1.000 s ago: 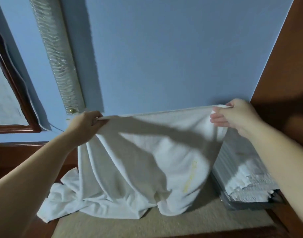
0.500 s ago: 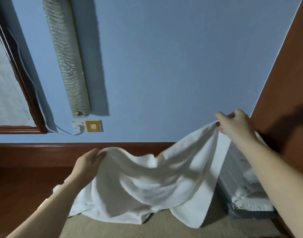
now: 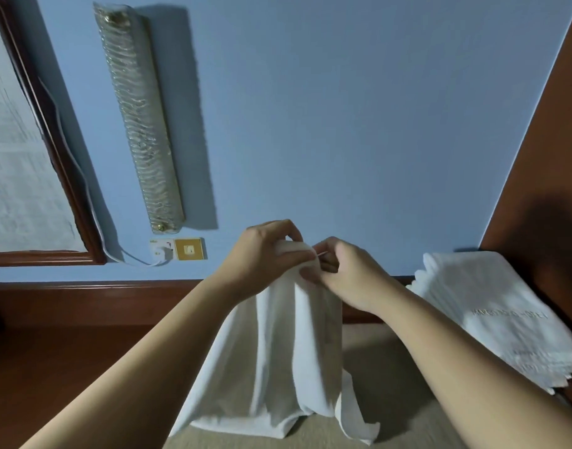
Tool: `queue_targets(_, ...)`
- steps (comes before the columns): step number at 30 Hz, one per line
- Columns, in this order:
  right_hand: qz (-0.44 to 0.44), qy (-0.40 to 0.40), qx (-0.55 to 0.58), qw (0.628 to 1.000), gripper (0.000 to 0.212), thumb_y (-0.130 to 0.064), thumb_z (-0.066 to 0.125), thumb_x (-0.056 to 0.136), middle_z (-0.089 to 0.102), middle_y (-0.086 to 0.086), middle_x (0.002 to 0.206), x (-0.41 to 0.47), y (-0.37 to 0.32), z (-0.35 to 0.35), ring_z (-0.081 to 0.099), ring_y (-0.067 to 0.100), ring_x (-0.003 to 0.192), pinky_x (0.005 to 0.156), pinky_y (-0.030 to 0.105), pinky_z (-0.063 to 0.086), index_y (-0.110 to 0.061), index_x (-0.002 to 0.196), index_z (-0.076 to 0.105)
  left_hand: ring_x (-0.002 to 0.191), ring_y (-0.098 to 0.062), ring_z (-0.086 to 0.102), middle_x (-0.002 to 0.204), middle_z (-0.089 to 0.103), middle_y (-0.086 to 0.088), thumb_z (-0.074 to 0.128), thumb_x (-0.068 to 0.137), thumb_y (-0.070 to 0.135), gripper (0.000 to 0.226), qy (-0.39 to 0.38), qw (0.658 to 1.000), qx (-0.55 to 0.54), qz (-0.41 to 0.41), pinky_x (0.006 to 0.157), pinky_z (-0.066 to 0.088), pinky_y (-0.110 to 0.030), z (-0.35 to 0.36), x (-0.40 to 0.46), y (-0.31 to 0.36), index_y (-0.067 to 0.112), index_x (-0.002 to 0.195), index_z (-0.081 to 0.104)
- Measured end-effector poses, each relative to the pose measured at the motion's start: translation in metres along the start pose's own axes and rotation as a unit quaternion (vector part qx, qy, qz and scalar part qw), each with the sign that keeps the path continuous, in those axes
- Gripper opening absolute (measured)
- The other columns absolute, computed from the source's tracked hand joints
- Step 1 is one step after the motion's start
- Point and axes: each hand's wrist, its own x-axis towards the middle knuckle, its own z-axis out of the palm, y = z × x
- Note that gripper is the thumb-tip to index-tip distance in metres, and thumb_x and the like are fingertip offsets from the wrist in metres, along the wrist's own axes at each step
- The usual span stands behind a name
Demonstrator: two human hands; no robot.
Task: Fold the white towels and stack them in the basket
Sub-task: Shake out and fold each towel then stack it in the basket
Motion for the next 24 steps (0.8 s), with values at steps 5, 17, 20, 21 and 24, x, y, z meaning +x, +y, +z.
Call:
queue_targets(5,-0.087,0.026,-0.173,0.981,0.022,-0.043,0.062,0.101,0.062,-0.007,0.067,-0.001,0.001,-0.011,0.055,0.01,0.059,0.059,0.031,0.043,-0.028,0.086,0.06,0.058,-0.006,0.045,0.066,0.056,0.003,0.088,0.075,0.056,0.038,-0.041,0.997,0.02,-0.067,0.055,0.036,-0.023,-0.005,-0.021,-0.03,0.03,0.076,0.06)
queue_targets(17,-0.028,0.172,-0.184,0.967,0.009,-0.031,0.069,0.098,0.066,-0.014,0.08,-0.004,0.048,-0.072,0.066,0.022,0.082,0.073,0.032,0.047,-0.024,0.092,0.068,0.065,-0.02,0.043,0.068,0.047,-0.004,0.076,0.065,0.023,0.026,-0.14,0.911,-0.247,-0.299,0.056,0.029,-0.032,-0.003,-0.125,-0.146,0.012,0.069,0.053)
queue_targets(20,0.015,0.172,-0.185,0.968,0.01,-0.031,0.07,0.096,0.067,-0.011,0.082,-0.007,0.062,-0.077,0.064,0.019,0.083,0.068,0.024,0.043,-0.025,0.089,0.068,0.066,-0.019,0.052,0.067,0.058,-0.004,0.077,0.075,0.014,0.016,-0.144,0.913,-0.212,-0.318,0.059,0.037,-0.03,-0.019,-0.128,-0.16,0.015,0.068,0.063)
queue_targets(21,0.027,0.164,-0.186,0.968,0.01,-0.032,0.07,0.096,0.069,-0.008,0.084,-0.008,0.066,-0.076,0.064,0.02,0.082,0.066,0.021,0.043,-0.025,0.089,0.068,0.066,-0.016,0.054,0.068,0.062,-0.001,0.08,0.081,0.013,0.017,-0.137,0.932,-0.148,-0.303,0.06,0.04,-0.029,-0.022,-0.125,-0.163,0.017,0.071,0.066)
queue_targets(24,0.052,0.125,-0.194,0.972,0.011,-0.033,0.071,0.095,0.074,-0.006,0.091,-0.007,0.071,-0.063,0.069,0.022,0.088,0.069,0.027,0.047,-0.033,0.086,0.065,0.059,-0.005,0.051,0.067,0.064,0.004,0.074,0.082,0.009,0.017,-0.052,0.971,0.036,-0.232,0.06,0.043,-0.029,-0.028,-0.103,-0.159,0.02,0.075,0.063)
